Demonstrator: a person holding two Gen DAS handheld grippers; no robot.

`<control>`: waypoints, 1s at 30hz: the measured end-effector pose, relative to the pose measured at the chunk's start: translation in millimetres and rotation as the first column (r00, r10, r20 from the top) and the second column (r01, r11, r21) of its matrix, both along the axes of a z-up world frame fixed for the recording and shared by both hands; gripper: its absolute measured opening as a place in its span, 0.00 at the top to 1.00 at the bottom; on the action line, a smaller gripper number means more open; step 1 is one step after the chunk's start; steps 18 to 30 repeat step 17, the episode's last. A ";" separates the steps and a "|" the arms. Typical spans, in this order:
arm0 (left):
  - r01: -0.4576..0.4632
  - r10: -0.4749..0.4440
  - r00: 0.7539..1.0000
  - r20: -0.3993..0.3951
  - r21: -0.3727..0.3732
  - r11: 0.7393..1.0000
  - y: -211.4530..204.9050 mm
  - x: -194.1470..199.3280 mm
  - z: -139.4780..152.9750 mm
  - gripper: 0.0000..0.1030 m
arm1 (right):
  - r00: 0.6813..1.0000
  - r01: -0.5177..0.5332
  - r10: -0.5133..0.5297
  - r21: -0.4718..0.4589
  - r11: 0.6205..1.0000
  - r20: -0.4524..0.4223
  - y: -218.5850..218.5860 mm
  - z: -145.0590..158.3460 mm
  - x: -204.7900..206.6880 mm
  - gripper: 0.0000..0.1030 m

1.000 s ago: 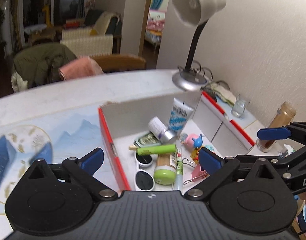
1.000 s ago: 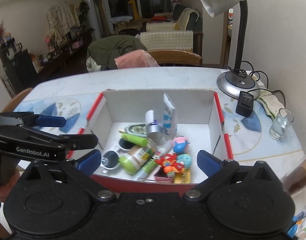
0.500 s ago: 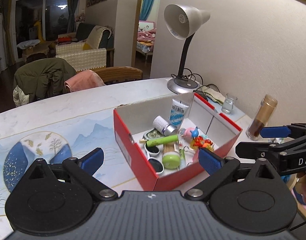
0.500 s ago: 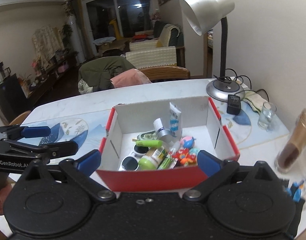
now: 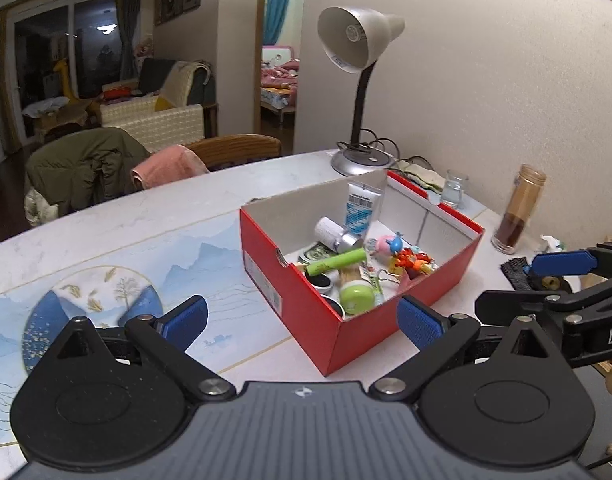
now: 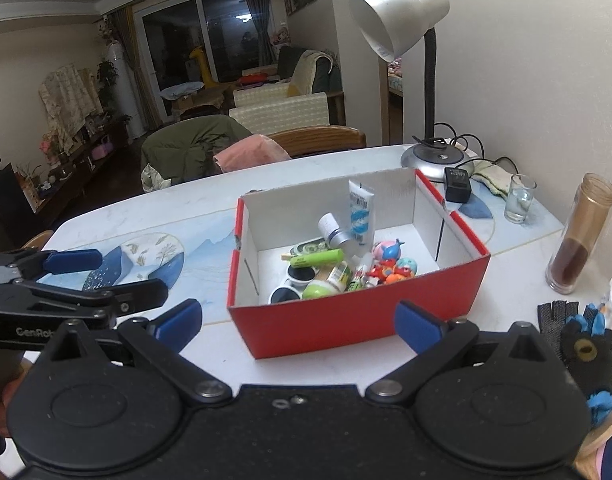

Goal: Organize rigid objects

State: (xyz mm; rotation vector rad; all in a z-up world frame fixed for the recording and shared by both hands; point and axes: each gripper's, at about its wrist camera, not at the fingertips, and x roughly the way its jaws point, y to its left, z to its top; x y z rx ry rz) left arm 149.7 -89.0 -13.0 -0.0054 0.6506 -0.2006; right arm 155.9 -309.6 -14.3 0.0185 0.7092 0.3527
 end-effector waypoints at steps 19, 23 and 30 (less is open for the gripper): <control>0.023 -0.024 1.000 -0.020 -0.022 0.999 14.7 0.2 -6.6 0.01 | 0.998 0.068 -0.068 -0.005 0.998 -0.009 16.2 -6.7 -8.4 0.00; 0.023 -0.024 1.000 -0.020 -0.022 0.999 14.7 0.2 -6.6 0.01 | 0.998 0.068 -0.068 -0.005 0.998 -0.009 16.2 -6.7 -8.4 0.00; 0.023 -0.024 1.000 -0.020 -0.022 0.999 14.7 0.2 -6.6 0.01 | 0.998 0.068 -0.068 -0.005 0.998 -0.009 16.2 -6.7 -8.4 0.00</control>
